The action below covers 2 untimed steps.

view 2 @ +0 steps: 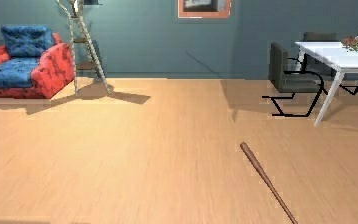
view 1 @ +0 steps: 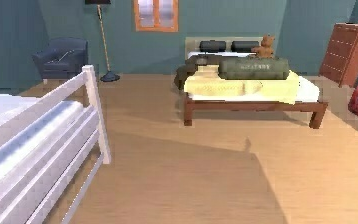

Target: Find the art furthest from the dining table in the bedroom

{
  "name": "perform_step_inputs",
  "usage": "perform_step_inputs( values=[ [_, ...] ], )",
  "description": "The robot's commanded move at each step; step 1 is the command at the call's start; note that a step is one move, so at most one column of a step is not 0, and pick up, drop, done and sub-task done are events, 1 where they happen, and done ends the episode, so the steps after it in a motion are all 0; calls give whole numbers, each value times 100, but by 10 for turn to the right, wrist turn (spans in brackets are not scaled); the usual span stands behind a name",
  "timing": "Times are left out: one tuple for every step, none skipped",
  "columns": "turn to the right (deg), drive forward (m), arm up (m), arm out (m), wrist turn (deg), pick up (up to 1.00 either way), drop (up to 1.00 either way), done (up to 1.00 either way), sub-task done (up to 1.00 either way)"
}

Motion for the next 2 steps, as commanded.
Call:
perform_step_inputs(
  values=[
    [-450, 0, 0, 0, 0, 0, 0, 0, 0],
    [-390, 0, 0, 0, 0, 0, 0, 0, 0]
  ],
)
